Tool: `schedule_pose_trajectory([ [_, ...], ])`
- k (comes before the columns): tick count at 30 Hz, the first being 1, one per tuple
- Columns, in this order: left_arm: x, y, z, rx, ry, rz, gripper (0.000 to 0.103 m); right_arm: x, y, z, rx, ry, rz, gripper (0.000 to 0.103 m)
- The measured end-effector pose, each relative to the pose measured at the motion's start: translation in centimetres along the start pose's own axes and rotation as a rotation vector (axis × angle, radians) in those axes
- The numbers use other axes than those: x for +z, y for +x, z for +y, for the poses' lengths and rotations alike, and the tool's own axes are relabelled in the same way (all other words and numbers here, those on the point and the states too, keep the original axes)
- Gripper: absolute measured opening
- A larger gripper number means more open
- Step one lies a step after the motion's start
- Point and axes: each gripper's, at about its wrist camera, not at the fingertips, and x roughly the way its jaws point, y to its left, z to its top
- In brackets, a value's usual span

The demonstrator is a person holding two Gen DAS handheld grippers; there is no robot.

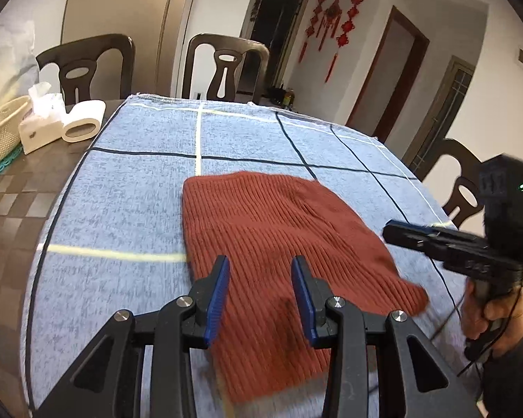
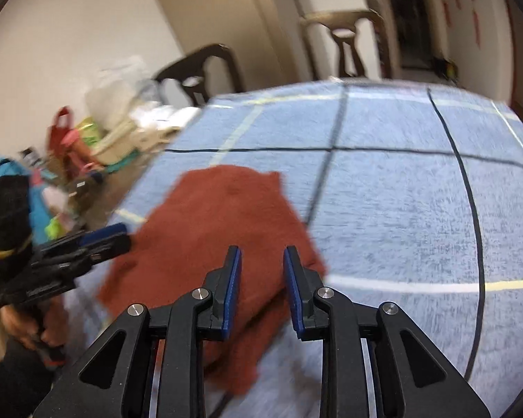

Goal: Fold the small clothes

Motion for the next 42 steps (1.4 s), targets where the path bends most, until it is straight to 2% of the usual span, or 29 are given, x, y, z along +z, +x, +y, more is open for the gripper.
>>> schedule_pose_trajectory([
  [3, -1.5, -1.0, -0.2, 0.005, 0.007, 0.009, 0.04, -1.5, -1.9, 2.4, 0.02, -0.089, -0.003, 0.025],
  [5, -2.5, -1.2, -0.3, 0.01, 0.007, 0.017, 0.04, -2.9, -1.5, 3.5, 0.019, -0.136, 0.035, 0.016],
  [8, -3.6, -0.3, -0.2, 0.026, 0.005, 0.045, 0.04, -4.8, 0.2, 3.3, -0.04, -0.167, 0.093, 0.013],
  [9, -3.8, 0.1, 0.1, 0.042, -0.004, 0.062, 0.04, -5.1, 0.2, 2.7, -0.026, -0.145, 0.076, 0.013],
  [16, -4.0, 0.2, 0.2, 0.05, -0.02, 0.058, 0.041, -5.3, 0.0, 2.8, -0.04, -0.15, 0.07, 0.013],
  [19, -4.2, -0.2, 0.2, 0.054, -0.026, 0.057, 0.041, -5.3, -0.2, 2.8, -0.05, -0.138, 0.076, 0.02],
  [21, -4.2, -0.5, 0.1, 0.061, -0.024, 0.055, 0.041, -5.2, -0.6, 2.8, -0.051, -0.135, 0.075, 0.02],
  [28, -3.8, -1.4, -0.3, 0.089, -0.009, 0.044, 0.04, -4.5, -2.4, 4.1, -0.065, -0.165, 0.017, 0.02],
  [34, -2.5, -1.5, -0.9, 0.124, 0.019, 0.007, 0.04, -3.4, -1.8, 3.8, -0.092, -0.146, -0.007, 0.02],
  [42, -1.8, -0.2, -1.3, 0.143, 0.035, 0.017, 0.04, -3.7, -0.3, 2.9, -0.095, -0.119, 0.016, 0.02],
])
